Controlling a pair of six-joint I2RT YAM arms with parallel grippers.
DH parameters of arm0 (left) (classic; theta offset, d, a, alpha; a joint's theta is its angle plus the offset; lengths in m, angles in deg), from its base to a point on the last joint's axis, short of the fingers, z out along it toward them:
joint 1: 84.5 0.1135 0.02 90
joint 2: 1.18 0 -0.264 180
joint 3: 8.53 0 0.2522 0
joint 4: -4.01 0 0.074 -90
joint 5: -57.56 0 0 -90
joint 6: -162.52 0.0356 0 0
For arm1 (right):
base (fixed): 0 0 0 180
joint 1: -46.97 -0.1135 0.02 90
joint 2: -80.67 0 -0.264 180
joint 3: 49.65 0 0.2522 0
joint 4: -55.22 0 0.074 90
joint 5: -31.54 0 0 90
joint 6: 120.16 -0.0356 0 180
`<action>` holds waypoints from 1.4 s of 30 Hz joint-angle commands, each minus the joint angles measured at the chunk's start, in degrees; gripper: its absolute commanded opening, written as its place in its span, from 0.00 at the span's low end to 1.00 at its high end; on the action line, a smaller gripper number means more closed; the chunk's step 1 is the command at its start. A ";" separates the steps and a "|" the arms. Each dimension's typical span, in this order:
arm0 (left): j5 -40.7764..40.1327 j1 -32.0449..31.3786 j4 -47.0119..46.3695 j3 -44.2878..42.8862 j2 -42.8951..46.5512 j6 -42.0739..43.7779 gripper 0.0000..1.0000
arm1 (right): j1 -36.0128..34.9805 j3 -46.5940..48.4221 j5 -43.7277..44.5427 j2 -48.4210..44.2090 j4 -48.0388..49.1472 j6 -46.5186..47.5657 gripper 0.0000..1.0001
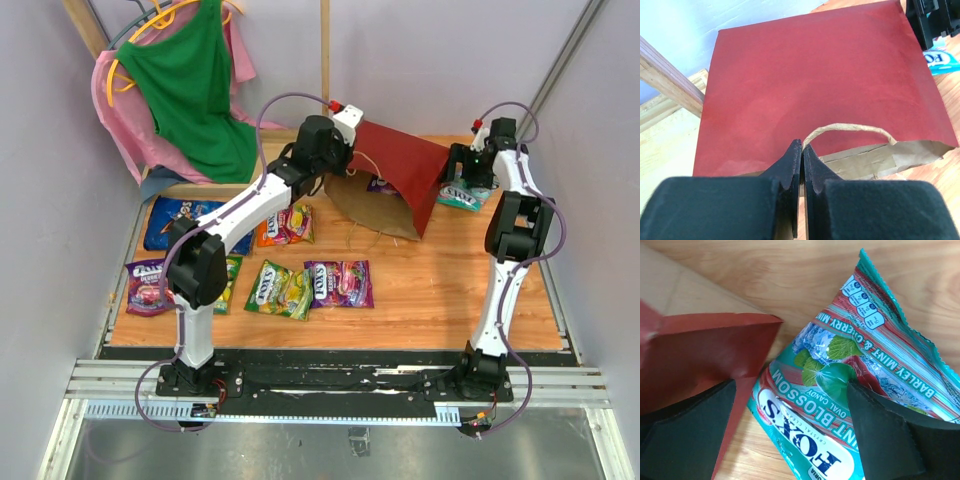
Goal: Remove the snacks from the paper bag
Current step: Move the paper bag to the corner of the board.
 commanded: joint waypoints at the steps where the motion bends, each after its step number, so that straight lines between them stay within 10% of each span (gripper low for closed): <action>1: 1.58 0.85 -0.92 -2.93 0.38 -2.02 0.06 | -1.04 -0.14 -16.71 0.99 2.18 -0.38 0.93; 18: 11.49 6.16 -7.10 -9.29 -5.15 -13.48 0.08 | -1.51 -38.70 1.33 -36.12 27.69 -18.13 0.92; 42: 10.27 7.40 -4.31 -7.73 -3.32 -15.26 0.09 | -4.54 -28.28 20.44 -21.66 10.83 -14.03 0.82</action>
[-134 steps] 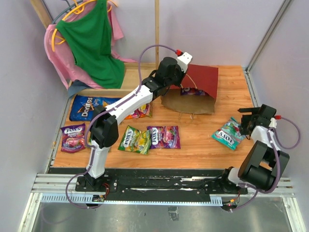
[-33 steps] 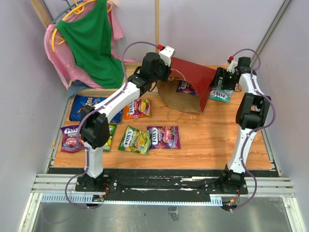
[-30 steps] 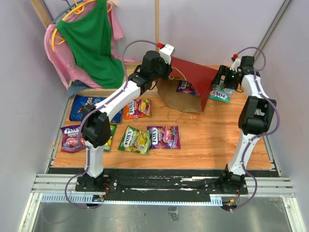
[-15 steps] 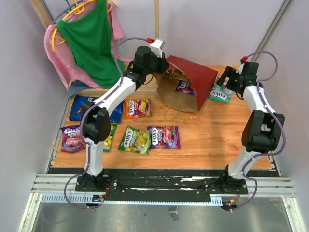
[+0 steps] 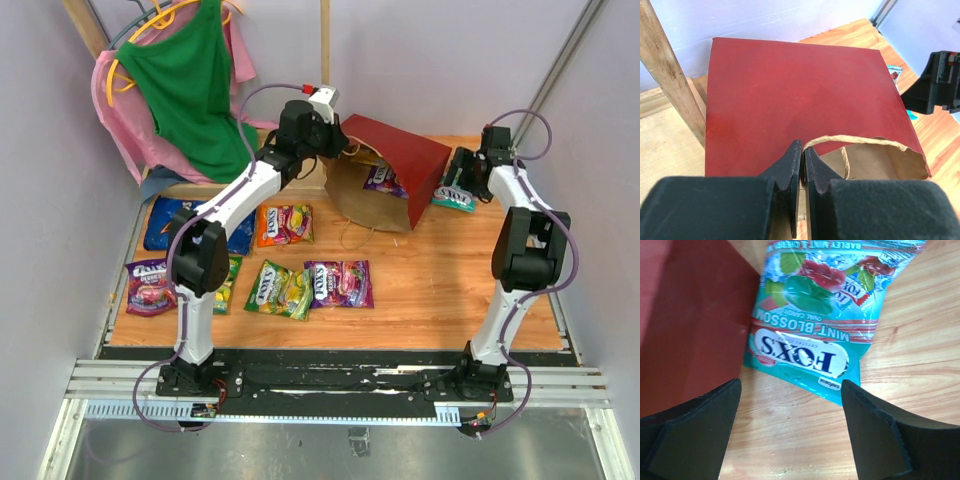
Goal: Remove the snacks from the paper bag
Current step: Move the paper bag to the corner of the board.
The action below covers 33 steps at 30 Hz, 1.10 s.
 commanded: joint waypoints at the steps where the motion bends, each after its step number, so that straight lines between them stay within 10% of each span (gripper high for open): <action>1: 0.13 0.57 -0.25 -2.05 1.88 -1.47 0.09 | -0.42 3.71 5.64 4.68 -5.08 1.53 0.79; 22: 5.33 0.48 -10.89 10.47 11.22 -6.57 0.07 | 2.15 29.01 0.58 23.99 -11.95 8.02 0.69; 33: 5.84 0.25 -8.26 10.90 10.89 -2.89 0.08 | 2.02 1.13 -3.61 -6.52 7.22 -3.46 0.85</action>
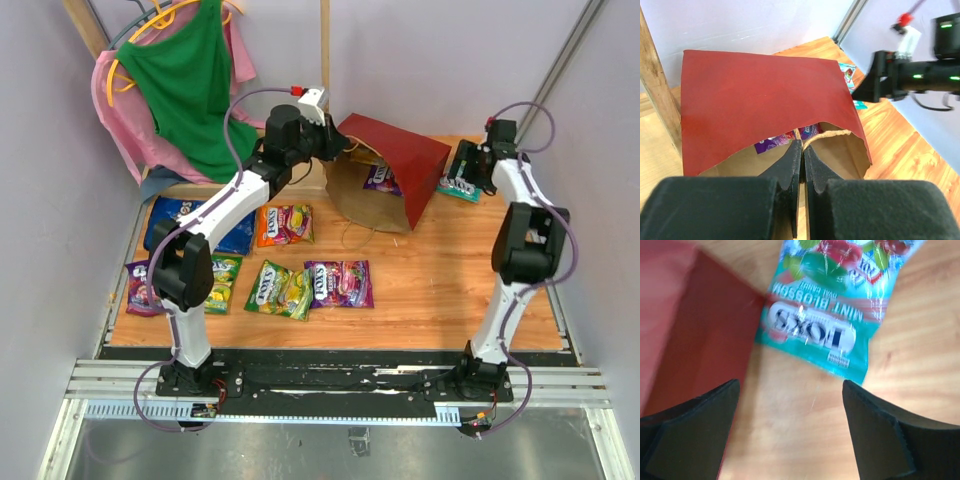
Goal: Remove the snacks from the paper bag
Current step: Move the paper bag to the corner of the board.
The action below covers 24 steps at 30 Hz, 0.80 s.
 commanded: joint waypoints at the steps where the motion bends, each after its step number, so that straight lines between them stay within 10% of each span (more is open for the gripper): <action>1: 0.46 0.03 -0.16 1.00 2.12 3.70 0.08 | 0.15 -16.70 -2.00 -21.23 15.04 -8.83 0.86; 7: -3.39 -1.23 1.07 5.75 5.01 6.77 0.09 | -6.62 -38.14 4.22 -39.67 28.74 -14.32 0.89; 24: -1.46 -2.03 -3.81 9.99 7.81 3.44 0.10 | -20.69 -48.72 6.89 -57.21 24.77 -12.87 0.93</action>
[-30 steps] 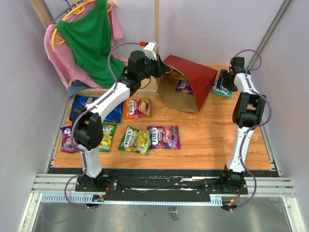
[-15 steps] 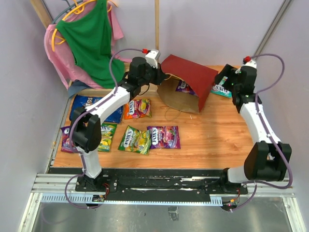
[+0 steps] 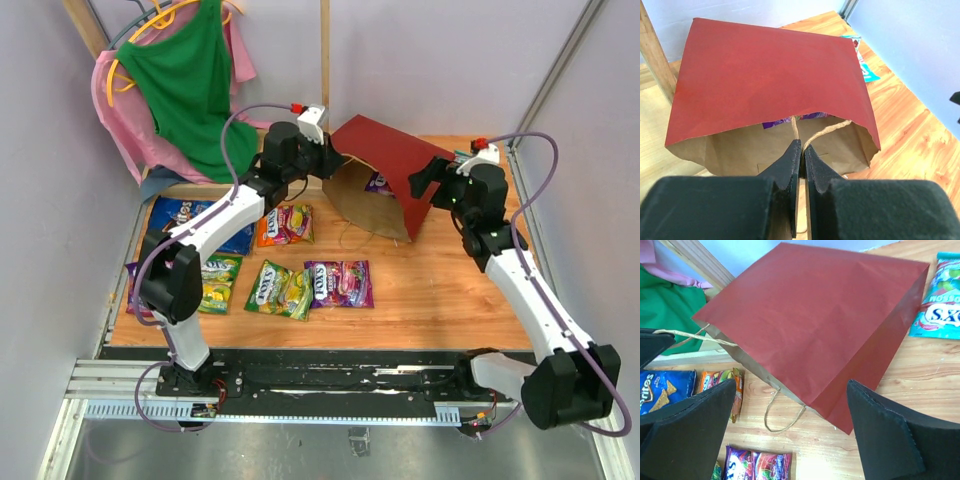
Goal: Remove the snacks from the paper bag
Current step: Move the paper bag to the corner of the board, then take out the snack from the paper bag.
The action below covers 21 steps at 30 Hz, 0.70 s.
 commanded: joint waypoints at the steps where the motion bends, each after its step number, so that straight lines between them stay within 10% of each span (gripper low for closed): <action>1: 0.34 -0.41 -4.36 -0.82 1.14 0.34 0.10 | -0.74 -0.78 2.88 -1.40 -1.50 2.39 0.93; 6: -0.12 -0.86 -10.85 -0.11 -0.06 0.24 0.10 | -0.26 -1.01 2.73 2.36 0.58 6.57 0.99; 11: 1.94 -2.77 -16.29 -1.03 -3.45 0.01 0.11 | 8.47 -7.87 -23.08 10.29 19.51 4.20 0.99; 21: -2.07 -3.33 -14.46 -3.47 -4.90 3.76 0.13 | 9.07 -10.12 -5.11 5.14 15.94 7.10 0.99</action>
